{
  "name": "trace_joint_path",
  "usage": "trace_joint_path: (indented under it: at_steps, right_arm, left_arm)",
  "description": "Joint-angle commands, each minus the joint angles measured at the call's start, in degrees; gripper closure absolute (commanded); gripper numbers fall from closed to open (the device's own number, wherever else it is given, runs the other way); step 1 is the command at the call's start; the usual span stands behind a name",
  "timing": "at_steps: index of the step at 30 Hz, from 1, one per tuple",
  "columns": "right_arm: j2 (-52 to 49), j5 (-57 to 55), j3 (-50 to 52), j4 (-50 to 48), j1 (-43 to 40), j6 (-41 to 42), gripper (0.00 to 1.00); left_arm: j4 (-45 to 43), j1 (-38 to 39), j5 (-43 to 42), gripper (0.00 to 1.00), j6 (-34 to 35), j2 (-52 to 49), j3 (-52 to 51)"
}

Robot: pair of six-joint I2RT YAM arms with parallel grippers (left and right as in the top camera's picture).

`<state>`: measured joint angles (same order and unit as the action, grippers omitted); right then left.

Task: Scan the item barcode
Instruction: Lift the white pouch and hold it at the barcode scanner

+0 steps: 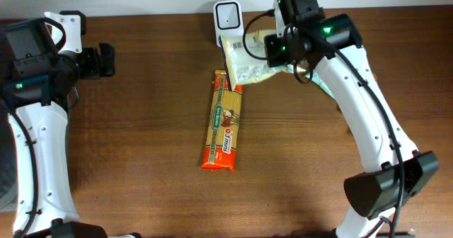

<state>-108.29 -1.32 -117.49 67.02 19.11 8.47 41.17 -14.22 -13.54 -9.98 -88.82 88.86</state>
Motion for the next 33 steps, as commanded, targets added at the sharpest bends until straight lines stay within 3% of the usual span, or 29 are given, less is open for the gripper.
trace_joint_path:
  at_steps: [1, 6, 10, 13, 18, 22, 33]
  right_arm:
    - [1.3, 0.7, -4.1, -1.9, 0.0, -3.7, 0.96]
    - [-2.3, -16.7, -3.8, -11.8, 3.0, -13.2, 0.96]
    - [-7.1, -33.9, -3.8, -31.3, 6.5, -37.1, 0.96]
    - [-9.9, -34.1, -3.8, -45.9, 6.7, -51.9, 0.96]
    - [-15.9, -31.5, -3.8, -64.5, 6.1, -70.0, 0.96]
    - [-20.8, -30.3, -3.8, -77.7, 5.9, -77.2, 0.96]
    - [-26.8, -23.6, -3.8, -86.7, 4.3, -77.3, 0.96]
  left_arm:
    - [0.0, -0.2, -0.7, 0.01, 0.5, 0.7, 0.2]
    - [0.0, -0.2, -0.6, 0.01, 0.5, 0.7, 0.2]
    - [0.0, -0.2, -0.6, 0.01, 0.5, 0.7, 0.2]
    - [0.0, -0.2, -0.6, 0.01, 0.5, 0.7, 0.2]
    - [0.0, -0.2, -0.6, 0.01, 0.5, 0.7, 0.2]
    - [0.0, -0.2, -0.6, 0.01, 0.5, 0.7, 0.2]
    - [0.0, -0.2, -0.6, 0.01, 0.5, 0.7, 0.2]
